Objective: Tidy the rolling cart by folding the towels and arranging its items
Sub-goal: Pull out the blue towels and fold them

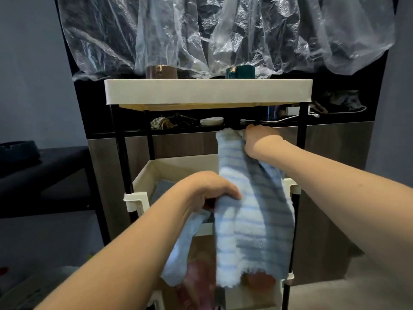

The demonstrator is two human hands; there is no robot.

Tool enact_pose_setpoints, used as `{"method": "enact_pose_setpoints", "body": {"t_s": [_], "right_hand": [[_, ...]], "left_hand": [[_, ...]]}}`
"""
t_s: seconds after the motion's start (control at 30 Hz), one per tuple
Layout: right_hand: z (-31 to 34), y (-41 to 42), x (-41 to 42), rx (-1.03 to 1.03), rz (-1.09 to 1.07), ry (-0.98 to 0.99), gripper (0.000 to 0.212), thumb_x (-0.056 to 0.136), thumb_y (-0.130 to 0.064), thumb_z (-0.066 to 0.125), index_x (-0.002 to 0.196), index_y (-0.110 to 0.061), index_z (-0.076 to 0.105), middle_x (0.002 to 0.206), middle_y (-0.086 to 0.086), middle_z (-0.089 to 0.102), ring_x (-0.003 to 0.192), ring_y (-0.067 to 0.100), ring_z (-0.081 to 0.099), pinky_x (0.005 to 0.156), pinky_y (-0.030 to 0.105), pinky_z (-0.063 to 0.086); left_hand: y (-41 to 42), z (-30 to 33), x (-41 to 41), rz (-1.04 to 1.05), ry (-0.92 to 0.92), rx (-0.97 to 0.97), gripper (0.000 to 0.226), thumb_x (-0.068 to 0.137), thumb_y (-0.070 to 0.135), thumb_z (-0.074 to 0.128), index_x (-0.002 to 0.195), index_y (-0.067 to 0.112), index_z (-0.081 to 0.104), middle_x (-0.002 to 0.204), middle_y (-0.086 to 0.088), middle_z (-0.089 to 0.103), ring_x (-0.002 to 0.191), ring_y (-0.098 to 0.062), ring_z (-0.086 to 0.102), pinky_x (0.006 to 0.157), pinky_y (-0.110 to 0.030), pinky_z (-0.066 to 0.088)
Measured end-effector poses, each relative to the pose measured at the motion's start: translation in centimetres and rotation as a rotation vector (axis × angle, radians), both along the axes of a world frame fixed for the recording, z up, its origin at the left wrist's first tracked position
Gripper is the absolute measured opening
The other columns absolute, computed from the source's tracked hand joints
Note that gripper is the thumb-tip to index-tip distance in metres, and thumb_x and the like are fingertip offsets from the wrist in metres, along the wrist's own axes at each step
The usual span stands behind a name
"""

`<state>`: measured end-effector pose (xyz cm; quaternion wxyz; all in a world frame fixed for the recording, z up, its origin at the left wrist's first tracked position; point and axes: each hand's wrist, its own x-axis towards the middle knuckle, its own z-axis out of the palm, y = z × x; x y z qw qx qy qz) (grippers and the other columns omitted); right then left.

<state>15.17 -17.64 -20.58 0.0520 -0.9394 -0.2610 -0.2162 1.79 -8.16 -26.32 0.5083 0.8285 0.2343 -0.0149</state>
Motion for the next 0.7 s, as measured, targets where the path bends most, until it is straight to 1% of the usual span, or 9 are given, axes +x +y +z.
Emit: {"method": "enact_pose_setpoints", "body": {"t_s": [0.13, 0.2, 0.23, 0.3, 0.33, 0.43, 0.5, 0.6, 0.7], "right_hand": [[-0.5, -0.1, 1.9, 0.083, -0.058, -0.003, 0.034, 0.094, -0.01, 0.044, 0.126, 0.0, 0.047, 0.129, 0.018, 0.056, 0.117, 0.036, 0.057, 0.077, 0.033, 0.041], [-0.6, -0.4, 2.7, 0.097, -0.092, 0.01, 0.035, 0.092, -0.008, 0.047, 0.125, 0.001, 0.048, 0.128, 0.018, 0.057, 0.116, 0.036, 0.058, 0.08, 0.034, 0.045], [-0.6, -0.6, 3.0, 0.102, -0.107, 0.025, 0.036, 0.091, -0.006, 0.049, 0.126, 0.002, 0.048, 0.128, 0.019, 0.057, 0.116, 0.036, 0.058, 0.082, 0.035, 0.046], [-0.6, -0.9, 3.8, 0.135, -0.12, 0.057, 0.039, 0.089, -0.005, 0.053, 0.127, 0.003, 0.047, 0.129, 0.02, 0.056, 0.117, 0.037, 0.057, 0.083, 0.035, 0.046], [-0.6, -1.1, 4.1, 0.153, -0.115, 0.072, 0.039, 0.09, -0.006, 0.053, 0.127, 0.004, 0.047, 0.129, 0.02, 0.056, 0.118, 0.037, 0.057, 0.083, 0.035, 0.046], [-0.9, -1.4, 5.0, 0.18, -0.09, 0.116, 0.035, 0.093, -0.01, 0.046, 0.125, 0.002, 0.05, 0.13, 0.021, 0.055, 0.119, 0.037, 0.055, 0.083, 0.033, 0.045], [-1.3, -1.4, 5.1, 0.158, -0.086, 0.14, 0.036, 0.093, -0.012, 0.045, 0.126, 0.0, 0.052, 0.129, 0.019, 0.056, 0.117, 0.036, 0.056, 0.085, 0.032, 0.046], [-1.1, -1.0, 4.9, 0.185, -0.081, 0.169, 0.041, 0.092, -0.013, 0.046, 0.131, 0.0, 0.043, 0.129, 0.021, 0.054, 0.117, 0.038, 0.055, 0.084, 0.034, 0.046], [-0.3, -0.7, 4.8, 0.217, -0.045, 0.176, 0.05, 0.093, -0.009, 0.044, 0.14, 0.0, 0.03, 0.13, 0.023, 0.052, 0.116, 0.04, 0.055, 0.079, 0.038, 0.043]], "left_hand": [[1.2, 0.8, 0.0, 0.139, -0.129, -0.058, 0.011, 0.079, -0.005, 0.064, 0.089, -0.002, 0.062, 0.072, -0.018, 0.064, 0.057, -0.028, 0.062, 0.059, -0.04, 0.058], [3.0, 1.8, 1.4, 0.307, -0.286, 0.183, 0.013, 0.082, 0.002, 0.059, 0.095, -0.002, 0.06, 0.077, -0.019, 0.065, 0.057, -0.027, 0.062, 0.051, -0.029, 0.053], [4.1, 2.7, 2.1, 0.404, -0.33, 0.385, 0.022, 0.085, 0.011, 0.058, 0.104, 0.001, 0.058, 0.092, -0.02, 0.067, 0.071, -0.03, 0.066, 0.058, -0.03, 0.054], [6.1, 4.4, 2.8, 0.461, -0.216, 0.711, 0.04, 0.089, 0.03, 0.057, 0.12, 0.006, 0.055, 0.116, -0.019, 0.064, 0.1, -0.035, 0.064, 0.078, -0.037, 0.052], [6.8, 4.7, 3.0, 0.389, -0.094, 0.755, 0.043, 0.089, 0.034, 0.058, 0.12, 0.006, 0.058, 0.112, -0.018, 0.065, 0.097, -0.034, 0.065, 0.076, -0.036, 0.052], [7.4, 3.9, 2.9, 0.111, 0.297, 0.521, 0.021, 0.085, 0.03, 0.061, 0.086, 0.01, 0.068, 0.078, -0.007, 0.068, 0.065, -0.024, 0.061, 0.058, -0.025, 0.046], [7.4, 3.0, 3.0, 0.056, 0.379, 0.471, 0.021, 0.085, 0.029, 0.059, 0.073, 0.013, 0.066, 0.068, -0.004, 0.067, 0.061, -0.02, 0.059, 0.059, -0.023, 0.045], [6.7, 2.2, 3.6, 0.0, 0.372, 0.533, 0.029, 0.091, 0.026, 0.056, 0.066, 0.011, 0.059, 0.061, -0.004, 0.06, 0.052, -0.018, 0.053, 0.052, -0.021, 0.044], [6.6, 1.7, 4.6, 0.011, 0.095, 0.456, 0.004, 0.089, 0.014, 0.056, 0.086, 0.011, 0.057, 0.069, -0.01, 0.058, 0.052, -0.021, 0.052, 0.049, -0.023, 0.044]]}}
